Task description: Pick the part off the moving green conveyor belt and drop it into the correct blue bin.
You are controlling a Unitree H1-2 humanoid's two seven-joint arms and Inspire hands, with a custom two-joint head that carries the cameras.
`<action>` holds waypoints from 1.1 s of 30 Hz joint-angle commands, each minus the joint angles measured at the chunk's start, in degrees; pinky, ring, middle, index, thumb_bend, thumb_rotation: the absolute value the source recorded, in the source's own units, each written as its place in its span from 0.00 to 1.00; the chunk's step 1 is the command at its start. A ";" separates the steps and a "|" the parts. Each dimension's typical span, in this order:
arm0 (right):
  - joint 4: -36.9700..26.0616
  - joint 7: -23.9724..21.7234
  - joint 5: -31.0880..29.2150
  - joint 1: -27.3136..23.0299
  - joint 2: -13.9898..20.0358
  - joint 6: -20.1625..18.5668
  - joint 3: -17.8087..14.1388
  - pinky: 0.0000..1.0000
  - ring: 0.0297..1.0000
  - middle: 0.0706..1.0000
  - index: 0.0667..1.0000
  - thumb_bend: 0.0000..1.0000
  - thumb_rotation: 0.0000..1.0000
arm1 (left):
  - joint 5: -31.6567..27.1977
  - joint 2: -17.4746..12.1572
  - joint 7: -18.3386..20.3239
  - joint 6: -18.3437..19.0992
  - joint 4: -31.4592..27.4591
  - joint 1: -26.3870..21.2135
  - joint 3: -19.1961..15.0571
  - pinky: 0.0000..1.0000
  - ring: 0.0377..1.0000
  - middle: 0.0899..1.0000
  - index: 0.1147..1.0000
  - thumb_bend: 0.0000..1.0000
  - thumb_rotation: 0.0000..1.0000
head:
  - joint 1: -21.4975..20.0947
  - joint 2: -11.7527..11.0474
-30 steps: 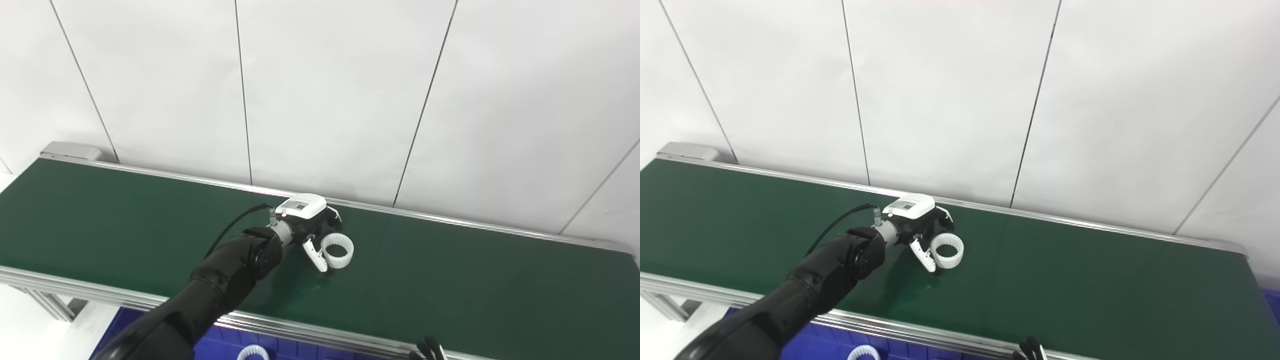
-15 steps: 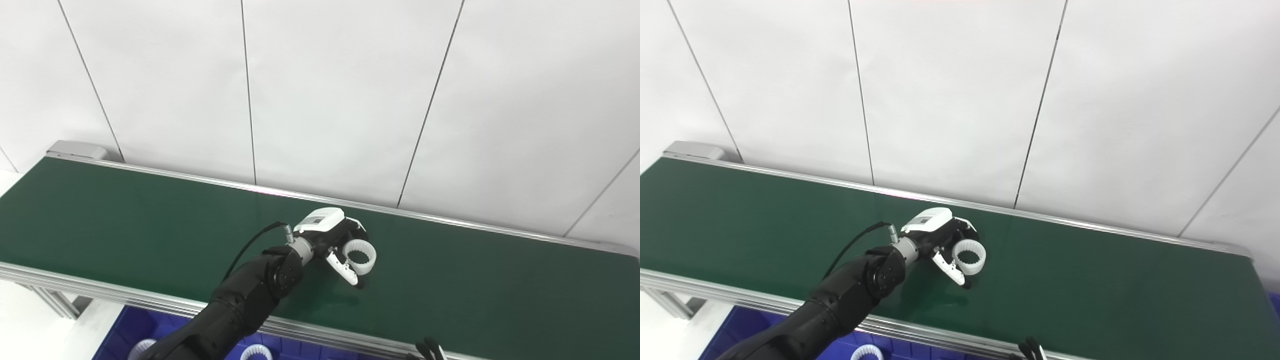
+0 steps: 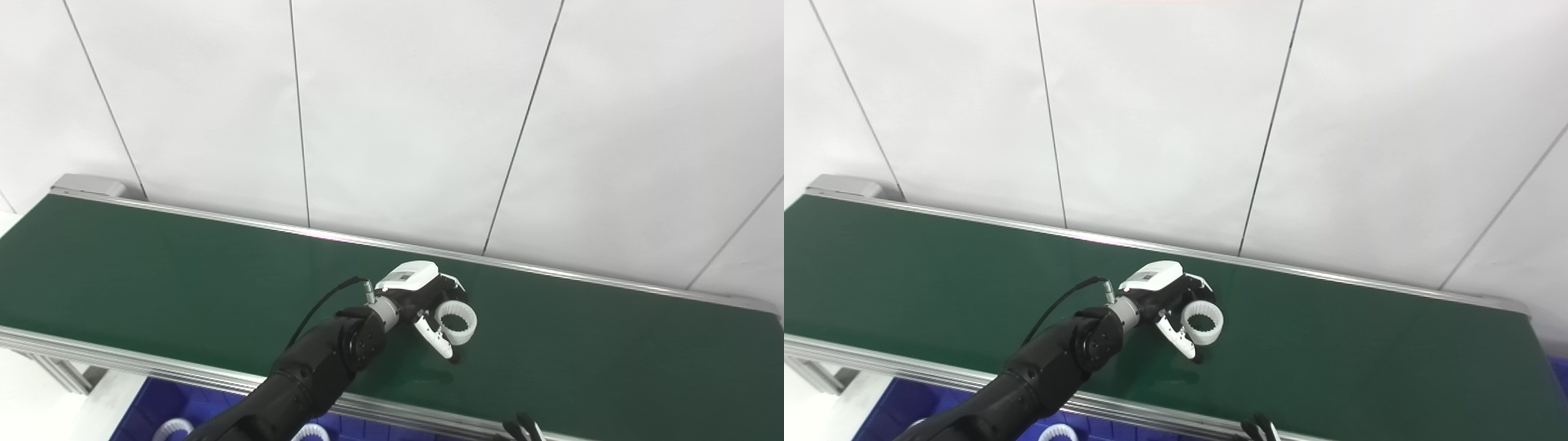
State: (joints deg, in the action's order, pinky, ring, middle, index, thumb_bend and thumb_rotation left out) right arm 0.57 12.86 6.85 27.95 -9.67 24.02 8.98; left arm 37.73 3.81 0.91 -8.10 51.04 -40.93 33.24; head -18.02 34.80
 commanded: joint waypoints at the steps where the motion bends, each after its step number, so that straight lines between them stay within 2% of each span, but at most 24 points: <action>1: 0.40 0.56 1.43 0.21 -6.57 1.04 3.72 0.77 0.78 0.82 0.87 0.72 0.79 | 0.57 2.18 -0.72 -1.81 0.37 0.27 1.27 0.78 0.65 0.71 0.66 0.93 0.23 | 0.02 -0.08; 5: 0.67 1.09 2.25 0.31 -7.46 0.81 4.29 0.77 0.78 0.82 0.86 0.74 0.77 | 1.45 4.43 -11.57 -5.71 5.93 0.98 1.33 0.72 0.60 0.65 0.59 0.89 0.18 | -2.42 -0.03; 8: 1.06 1.56 2.89 0.30 -7.79 1.19 4.86 0.75 0.77 0.81 0.86 0.74 0.76 | 0.99 5.72 -15.95 -8.57 9.96 1.08 0.94 0.63 0.58 0.57 0.53 0.84 0.12 | -3.26 0.06; 9: 1.15 1.71 3.12 0.30 -7.82 1.33 5.02 0.76 0.77 0.81 0.86 0.73 0.76 | 1.03 5.99 -16.96 -9.25 11.02 0.97 1.00 0.56 0.54 0.54 0.47 0.65 0.09 | -3.26 0.06; 10: 1.20 1.83 3.26 0.29 -7.82 1.42 5.14 0.76 0.77 0.81 0.86 0.73 0.76 | 1.05 6.18 -17.67 -9.74 11.81 0.86 1.06 0.53 0.52 0.53 0.44 0.58 0.08 | -3.26 0.06; 11: 1.03 2.02 3.69 0.45 -8.06 1.23 5.47 0.76 0.76 0.81 0.86 0.73 0.76 | 0.81 6.70 -18.65 -10.34 12.87 1.16 0.89 0.48 0.46 0.46 0.44 0.54 0.04 | -4.21 0.48; 13: 0.53 2.44 4.61 0.84 -8.51 0.54 6.04 0.76 0.76 0.81 0.86 0.73 0.76 | 1.11 7.61 -19.99 -11.21 14.83 1.57 1.36 0.42 0.41 0.41 0.45 0.53 0.01 | -4.40 0.76; 14: 0.35 2.60 4.87 0.98 -8.63 0.27 6.24 0.76 0.75 0.81 0.86 0.73 0.77 | 1.36 7.90 -20.40 -11.54 15.58 1.62 1.71 0.38 0.37 0.38 0.45 0.52 0.01 | -4.40 0.76; 17: 0.20 2.72 4.79 1.18 -8.75 0.23 6.62 0.76 0.75 0.81 0.86 0.73 0.77 | 1.60 8.33 -20.61 -12.10 16.73 1.48 2.21 0.36 0.35 0.36 0.46 0.52 0.00 | -4.44 1.04; 18: 0.15 2.70 4.64 1.30 -8.84 0.33 6.76 0.76 0.75 0.81 0.86 0.73 0.77 | 1.34 8.55 -20.23 -12.23 16.94 1.54 2.14 0.33 0.33 0.35 0.46 0.52 0.00 | -4.44 1.04; 20: 0.09 2.66 4.46 1.49 -8.96 0.52 6.98 0.75 0.74 0.80 0.86 0.74 0.77 | 0.71 8.86 -19.54 -12.37 17.16 1.61 1.82 0.26 0.28 0.41 0.43 0.52 0.00 | -4.40 1.13; 32: -0.33 2.32 3.95 1.72 -8.86 -0.08 7.16 0.76 0.74 0.79 0.86 0.76 0.79 | 2.14 7.36 -17.80 -11.42 13.98 0.16 5.24 0.32 0.32 0.42 0.42 0.52 0.00 | -3.86 1.42; 33: -0.40 2.27 3.88 1.71 -8.81 -0.12 7.16 0.76 0.74 0.79 0.86 0.76 0.79 | 2.08 6.82 -16.99 -10.97 12.52 -0.11 5.30 0.36 0.37 0.39 0.45 0.52 0.00 | -3.86 1.42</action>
State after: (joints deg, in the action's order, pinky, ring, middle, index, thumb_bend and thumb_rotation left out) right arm 0.59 15.05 10.12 27.87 -9.49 23.55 9.61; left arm 37.84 12.30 -18.90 -19.87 65.00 -40.13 37.51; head -21.88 36.30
